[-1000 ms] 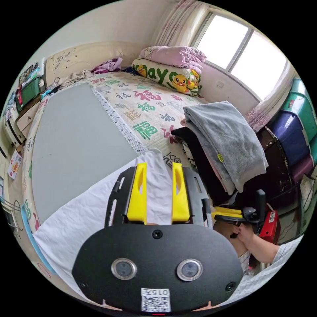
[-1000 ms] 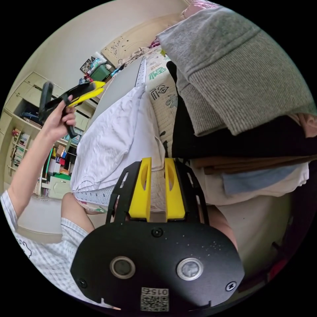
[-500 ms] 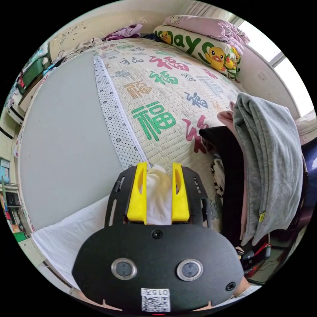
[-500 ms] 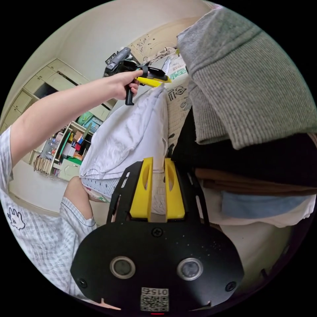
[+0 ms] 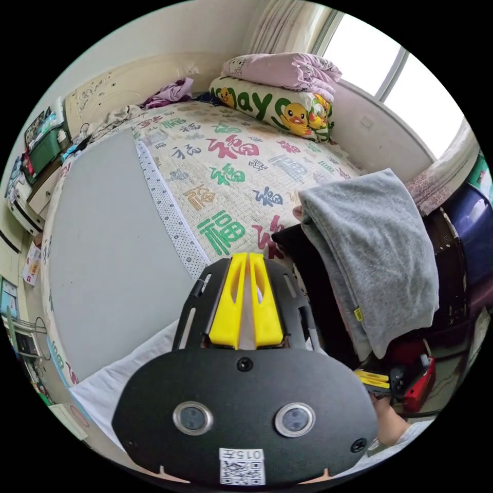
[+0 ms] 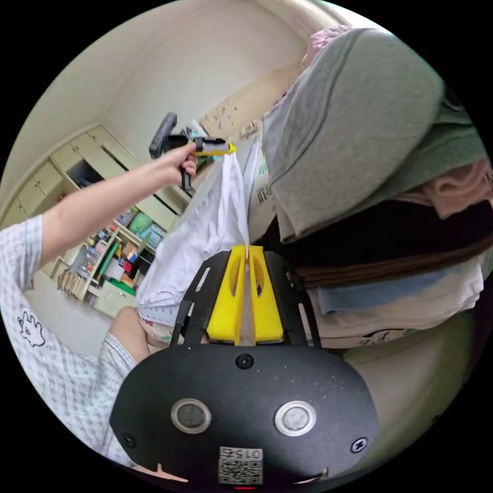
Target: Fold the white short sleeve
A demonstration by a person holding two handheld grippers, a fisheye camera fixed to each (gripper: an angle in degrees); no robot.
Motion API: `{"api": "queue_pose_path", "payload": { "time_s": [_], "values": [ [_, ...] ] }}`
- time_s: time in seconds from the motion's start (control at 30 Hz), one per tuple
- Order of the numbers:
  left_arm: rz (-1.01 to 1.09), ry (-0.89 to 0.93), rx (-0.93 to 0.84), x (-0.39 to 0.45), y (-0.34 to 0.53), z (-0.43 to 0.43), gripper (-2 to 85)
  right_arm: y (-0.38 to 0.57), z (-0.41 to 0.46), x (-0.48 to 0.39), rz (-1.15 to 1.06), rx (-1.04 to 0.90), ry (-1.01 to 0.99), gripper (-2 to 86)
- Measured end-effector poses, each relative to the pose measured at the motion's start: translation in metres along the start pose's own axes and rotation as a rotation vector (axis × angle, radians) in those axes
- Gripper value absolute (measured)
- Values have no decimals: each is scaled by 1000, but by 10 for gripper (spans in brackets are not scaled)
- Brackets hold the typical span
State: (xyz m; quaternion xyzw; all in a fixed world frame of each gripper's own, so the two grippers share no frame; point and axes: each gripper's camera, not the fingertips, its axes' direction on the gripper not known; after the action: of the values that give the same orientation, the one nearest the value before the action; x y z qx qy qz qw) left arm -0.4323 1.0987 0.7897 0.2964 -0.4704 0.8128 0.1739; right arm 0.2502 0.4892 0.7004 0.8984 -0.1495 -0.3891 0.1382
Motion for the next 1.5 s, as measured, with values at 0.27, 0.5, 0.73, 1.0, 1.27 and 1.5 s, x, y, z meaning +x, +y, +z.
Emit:
{"api": "queue_pose_path", "payload": {
  "time_s": [0.27,0.5,0.73,1.0,1.27,1.5],
  "values": [
    [74,242,209,-34,76,-107,-6,28,-102,-57,-150,280,-121,0],
    [-74,227,314,-160,207,-142,-6,32,-54,-206,-467,137,-227,0],
    [-372,-163,122,-323,375,-90,-6,69,130,-303,-449,-125,-443,0],
    [-483,-53,180,-406,495,-25,-7,97,241,-361,-529,-389,-434,1],
    [-481,-41,153,-442,578,24,-3,130,324,-373,-499,-645,-362,3],
    [-541,219,282,-413,736,32,41,130,345,-368,-466,-688,-344,2]
  ]
}}
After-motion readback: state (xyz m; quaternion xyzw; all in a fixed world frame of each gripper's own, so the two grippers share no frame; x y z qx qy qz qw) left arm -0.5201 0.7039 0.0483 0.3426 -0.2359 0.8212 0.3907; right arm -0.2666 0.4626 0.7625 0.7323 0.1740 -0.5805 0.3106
